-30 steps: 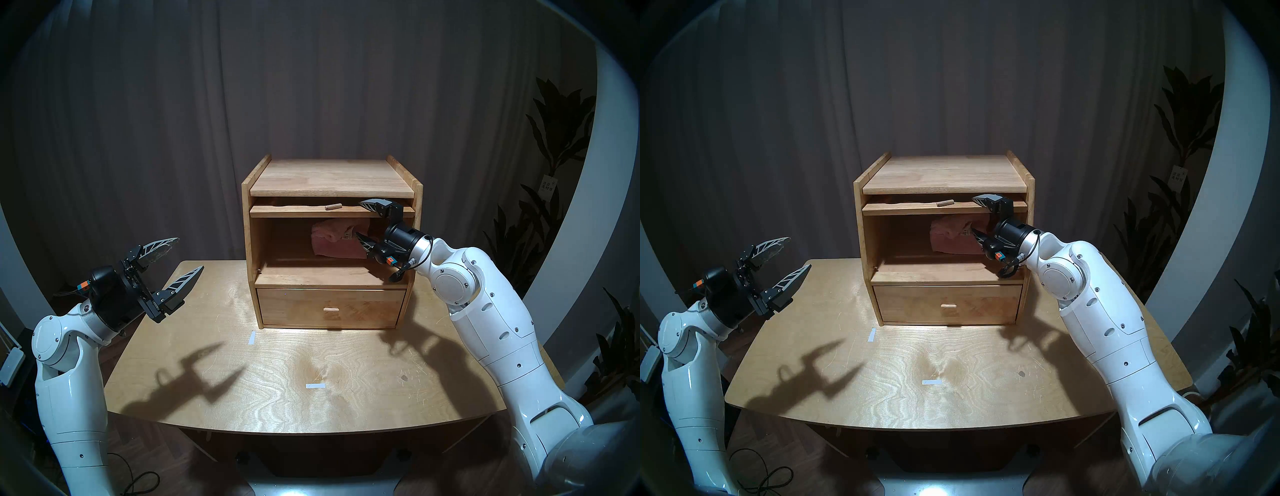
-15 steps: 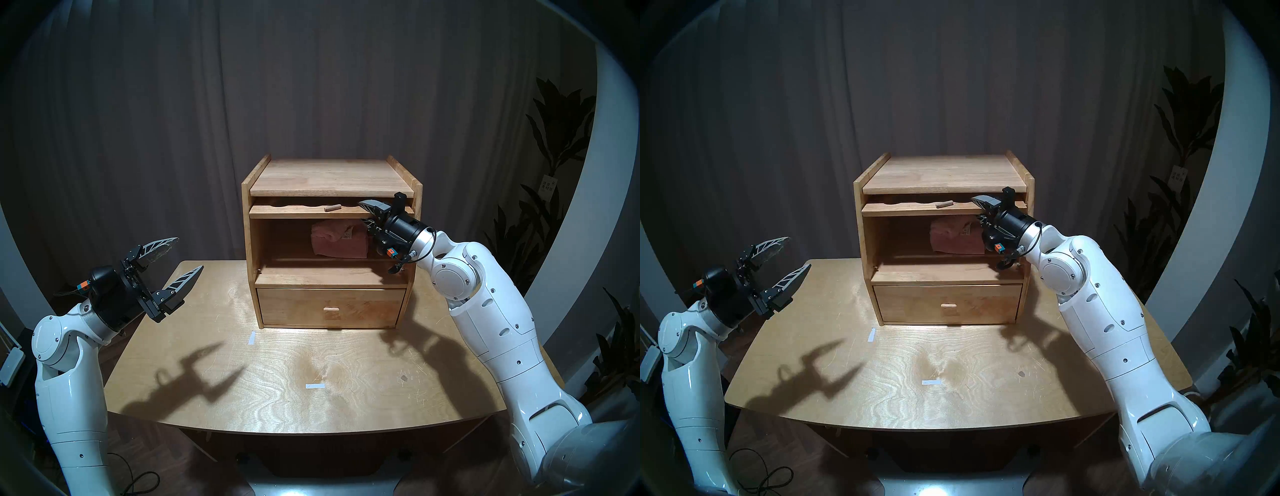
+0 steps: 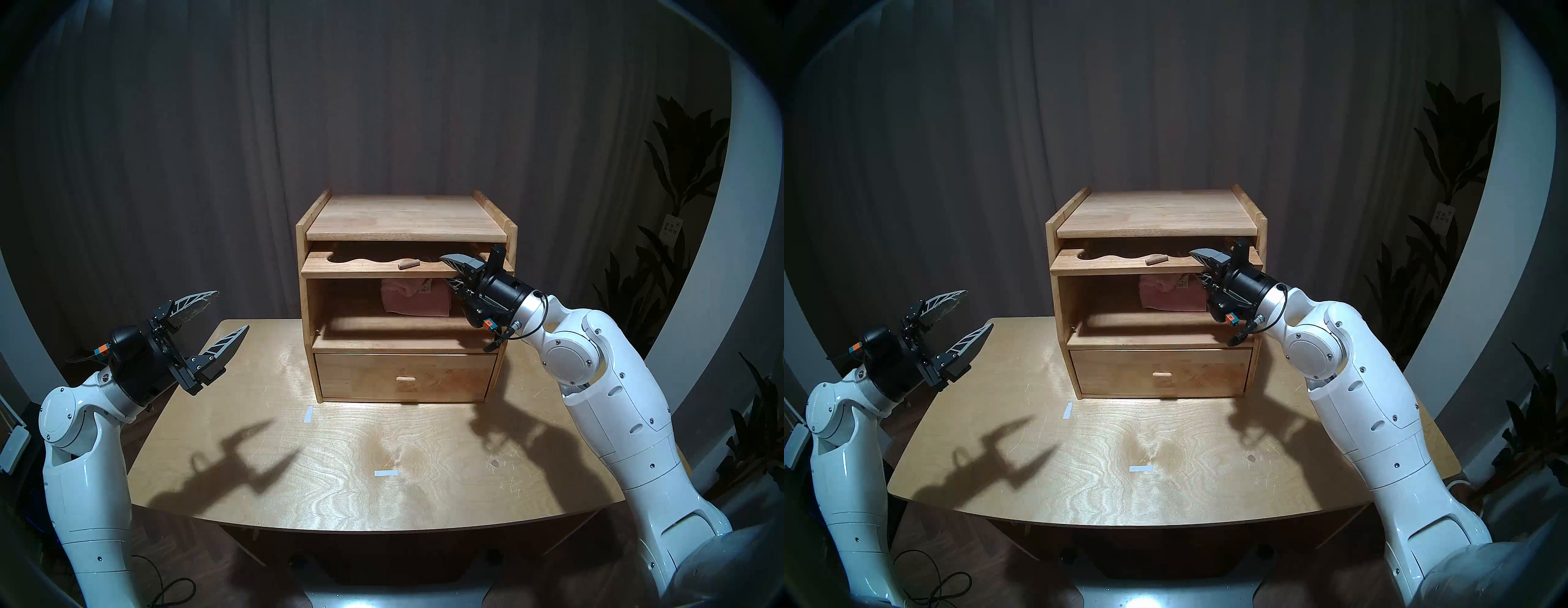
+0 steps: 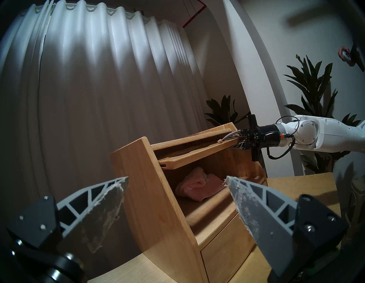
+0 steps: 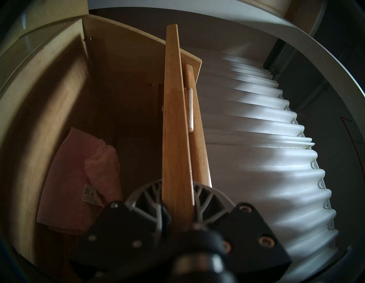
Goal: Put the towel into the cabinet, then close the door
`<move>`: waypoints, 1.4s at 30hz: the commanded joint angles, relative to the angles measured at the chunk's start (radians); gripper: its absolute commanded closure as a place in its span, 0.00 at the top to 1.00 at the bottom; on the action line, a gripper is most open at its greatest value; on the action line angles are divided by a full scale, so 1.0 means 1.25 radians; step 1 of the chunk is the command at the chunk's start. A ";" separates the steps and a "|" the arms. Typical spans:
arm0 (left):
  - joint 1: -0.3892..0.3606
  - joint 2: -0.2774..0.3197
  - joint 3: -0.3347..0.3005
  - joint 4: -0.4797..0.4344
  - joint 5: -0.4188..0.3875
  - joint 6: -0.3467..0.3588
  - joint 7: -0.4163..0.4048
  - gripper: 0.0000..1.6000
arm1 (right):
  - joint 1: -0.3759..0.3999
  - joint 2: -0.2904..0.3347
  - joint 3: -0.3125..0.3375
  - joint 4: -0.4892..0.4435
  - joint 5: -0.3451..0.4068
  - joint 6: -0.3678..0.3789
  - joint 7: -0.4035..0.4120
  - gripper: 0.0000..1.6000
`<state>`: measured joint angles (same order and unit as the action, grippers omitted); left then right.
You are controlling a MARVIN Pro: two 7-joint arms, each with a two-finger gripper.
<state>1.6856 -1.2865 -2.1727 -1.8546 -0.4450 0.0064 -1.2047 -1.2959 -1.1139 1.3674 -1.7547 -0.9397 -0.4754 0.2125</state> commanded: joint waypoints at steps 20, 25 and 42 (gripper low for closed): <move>-0.007 0.002 0.001 -0.007 -0.004 -0.001 0.000 1.00 | -0.114 0.035 0.039 -0.193 0.109 -0.122 -0.040 0.00; -0.007 0.002 0.002 -0.007 -0.004 -0.001 0.000 1.00 | -0.127 0.038 0.041 -0.210 0.116 -0.126 -0.039 0.00; -0.007 0.002 0.002 -0.007 -0.004 -0.001 0.000 1.00 | -0.248 0.087 0.137 -0.290 0.147 -0.124 -0.041 0.00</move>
<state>1.6859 -1.2856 -2.1725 -1.8538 -0.4455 0.0034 -1.2037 -1.5533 -1.0180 1.4905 -2.0214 -0.8033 -0.6029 0.1998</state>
